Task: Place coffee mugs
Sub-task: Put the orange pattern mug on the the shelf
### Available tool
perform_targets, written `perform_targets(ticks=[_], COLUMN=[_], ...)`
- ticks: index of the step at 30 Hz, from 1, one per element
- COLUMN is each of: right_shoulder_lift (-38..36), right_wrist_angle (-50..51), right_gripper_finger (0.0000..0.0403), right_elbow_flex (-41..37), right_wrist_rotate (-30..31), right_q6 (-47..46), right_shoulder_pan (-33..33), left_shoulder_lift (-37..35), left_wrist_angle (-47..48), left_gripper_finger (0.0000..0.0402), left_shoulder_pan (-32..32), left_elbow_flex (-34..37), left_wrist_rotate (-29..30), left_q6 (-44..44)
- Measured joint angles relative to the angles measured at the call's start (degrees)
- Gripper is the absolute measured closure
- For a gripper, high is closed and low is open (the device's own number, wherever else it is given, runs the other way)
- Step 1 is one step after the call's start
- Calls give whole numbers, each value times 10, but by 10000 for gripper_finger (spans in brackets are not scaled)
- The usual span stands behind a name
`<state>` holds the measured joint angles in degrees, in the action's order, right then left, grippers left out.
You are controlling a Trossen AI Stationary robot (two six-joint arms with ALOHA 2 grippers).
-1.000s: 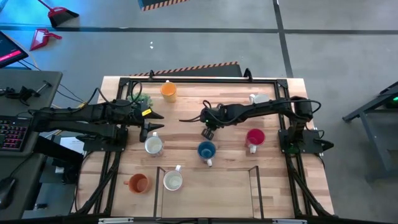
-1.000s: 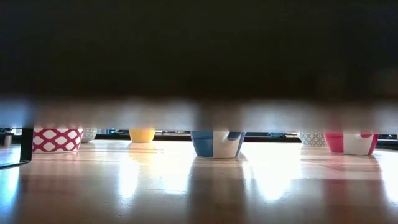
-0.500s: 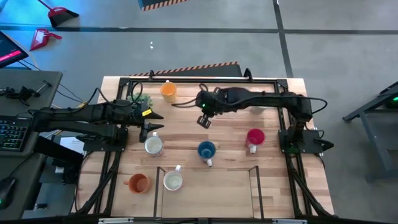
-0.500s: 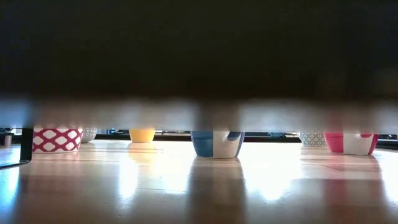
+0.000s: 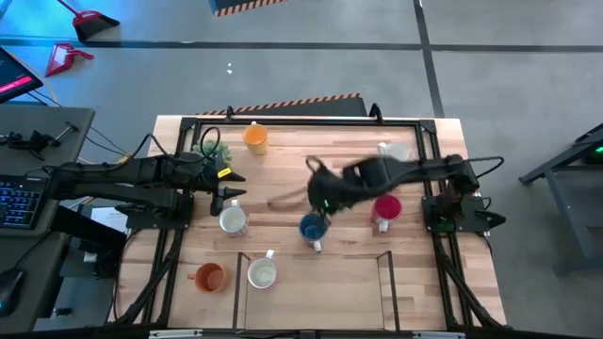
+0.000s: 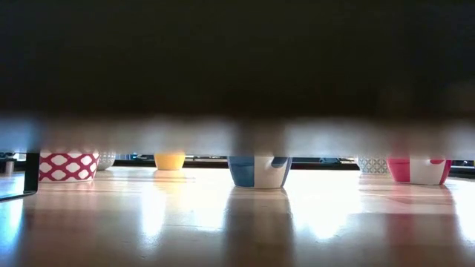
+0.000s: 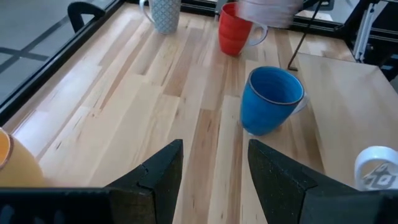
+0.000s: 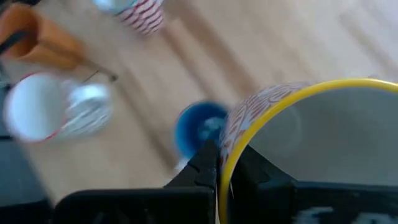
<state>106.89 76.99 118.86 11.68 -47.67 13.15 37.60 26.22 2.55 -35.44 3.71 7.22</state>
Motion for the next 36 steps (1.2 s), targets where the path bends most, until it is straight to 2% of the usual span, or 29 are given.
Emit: perform_targets(ticks=[7,14,27,36], right_shoulder_lift=[2,26,89,108], right_wrist_angle=[10,35,30,53], right_gripper_finger=[403,403,403,403], right_elbow_flex=[-7,-7,-7,-7], right_wrist_rotate=[22,-28,-61,-58], right_q6=[-181,-321,-364,-416], right_shoulder_pan=[100,168,197,223], left_shoulder_lift=[0,0,0,0], left_wrist_angle=[-2,-8,-38,-42], left_gripper_finger=[232,232,232,232], left_shoulder_pan=[0,0,0,0], left_elbow_flex=[0,0,0,0], left_wrist_rotate=[2,2,12,12], left_q6=[-14,-13,1,2])
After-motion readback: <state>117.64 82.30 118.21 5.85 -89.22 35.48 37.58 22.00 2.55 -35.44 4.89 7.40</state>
